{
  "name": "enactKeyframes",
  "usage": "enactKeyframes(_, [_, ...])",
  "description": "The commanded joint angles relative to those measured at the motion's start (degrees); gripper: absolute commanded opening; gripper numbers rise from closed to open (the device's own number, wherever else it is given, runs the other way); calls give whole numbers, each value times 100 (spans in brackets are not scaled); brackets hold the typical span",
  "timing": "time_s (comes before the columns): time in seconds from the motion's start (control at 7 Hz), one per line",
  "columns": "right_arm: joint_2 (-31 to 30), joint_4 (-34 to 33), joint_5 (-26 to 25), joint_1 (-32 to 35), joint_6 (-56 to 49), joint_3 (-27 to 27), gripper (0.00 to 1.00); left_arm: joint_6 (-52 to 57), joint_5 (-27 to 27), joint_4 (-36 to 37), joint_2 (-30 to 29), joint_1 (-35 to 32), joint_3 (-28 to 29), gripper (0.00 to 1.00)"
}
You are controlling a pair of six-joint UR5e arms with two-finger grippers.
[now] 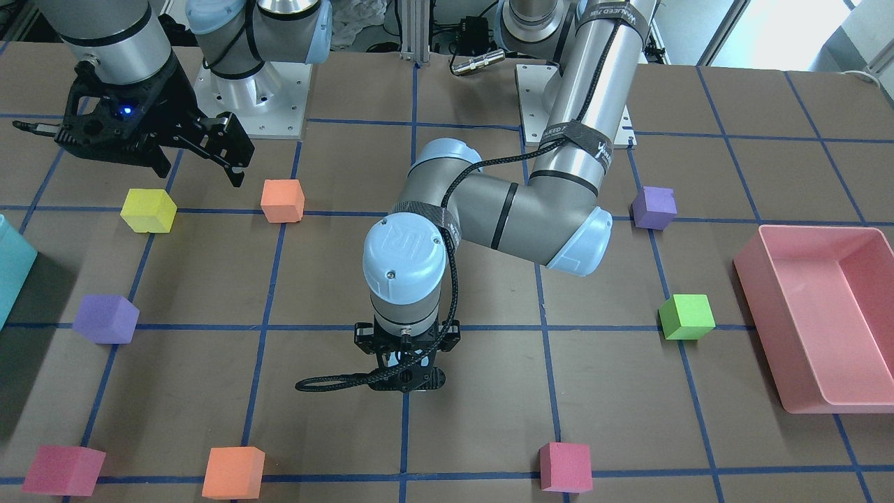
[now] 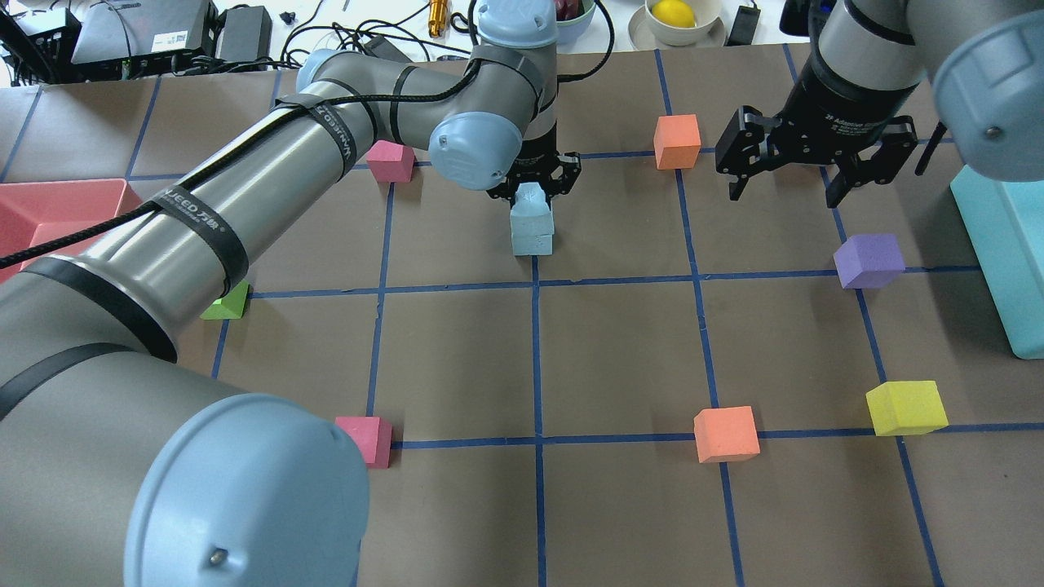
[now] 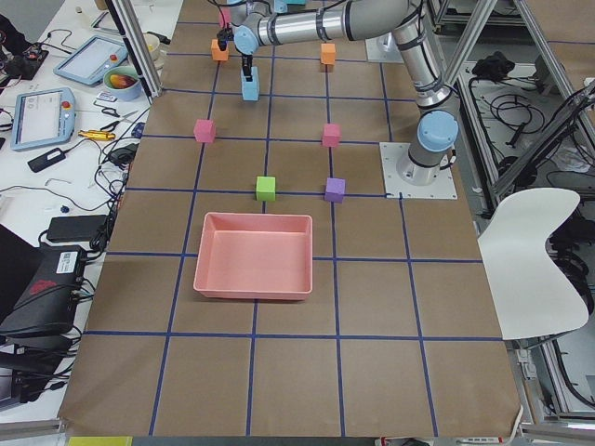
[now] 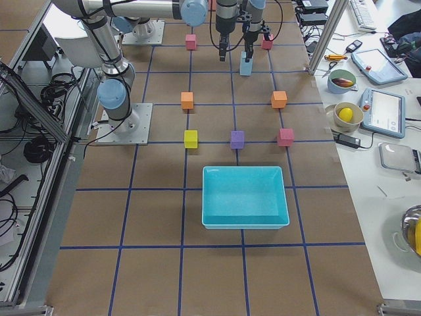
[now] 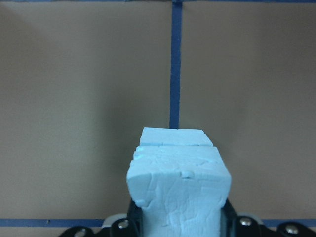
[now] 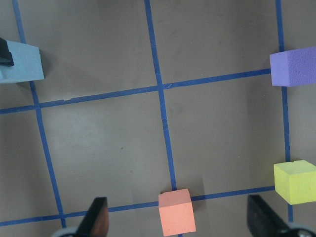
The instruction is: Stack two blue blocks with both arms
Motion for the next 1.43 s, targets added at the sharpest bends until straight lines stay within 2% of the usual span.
enactKeyframes(0.0, [-16,8,-3,7,-12,3,100,-128,-15,-3,-12,0,25,100])
enactKeyframes(0.43, [-25,8,-11,7,-276,3,100,134,-24,-151,600,201,17,100])
enactKeyframes(0.57, [-25,-1,-11,7,-285,3,100,327,-24,-579,1004,341,-27,100])
enactKeyframes(1.0, [-25,-1,-3,15,-276,3,100,2739,-7,-2466,2295,1551,-141,100])
enactKeyframes(1.14, [-33,8,-3,15,-276,3,100,3294,-33,-2621,2761,1730,-376,100])
enactKeyframes(1.29, [-25,-1,6,15,-276,3,100,3291,-7,-2544,3227,1714,-683,100])
